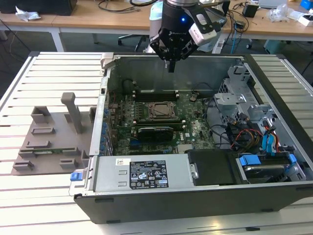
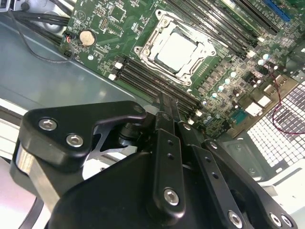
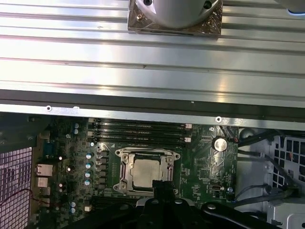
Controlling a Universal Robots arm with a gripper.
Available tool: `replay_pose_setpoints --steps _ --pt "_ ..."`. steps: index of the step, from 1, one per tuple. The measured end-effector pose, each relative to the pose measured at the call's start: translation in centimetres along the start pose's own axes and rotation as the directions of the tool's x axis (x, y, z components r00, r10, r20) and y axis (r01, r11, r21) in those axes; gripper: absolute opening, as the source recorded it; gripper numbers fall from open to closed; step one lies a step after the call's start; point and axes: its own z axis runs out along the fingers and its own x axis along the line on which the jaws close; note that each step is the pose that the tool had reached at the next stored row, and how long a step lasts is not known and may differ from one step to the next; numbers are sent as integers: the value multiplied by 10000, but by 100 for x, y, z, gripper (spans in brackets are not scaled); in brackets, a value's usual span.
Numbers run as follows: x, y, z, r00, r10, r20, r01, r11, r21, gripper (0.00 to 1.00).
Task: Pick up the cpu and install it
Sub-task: 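Install the second cpu locking lever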
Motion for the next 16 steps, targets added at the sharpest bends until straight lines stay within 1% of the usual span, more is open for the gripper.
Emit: replay_pose_setpoints --steps 4,9,12,16 --pt "1 -23 -1 10000 0 -1 0 10000 0 11" --pt "4 -79 -1 10000 0 -1 0 10000 -1 11" --pt "7 -138 5 10000 -1 0 1 10000 -1 11" --pt "10 -178 10 10000 0 0 0 10000 -1 11"
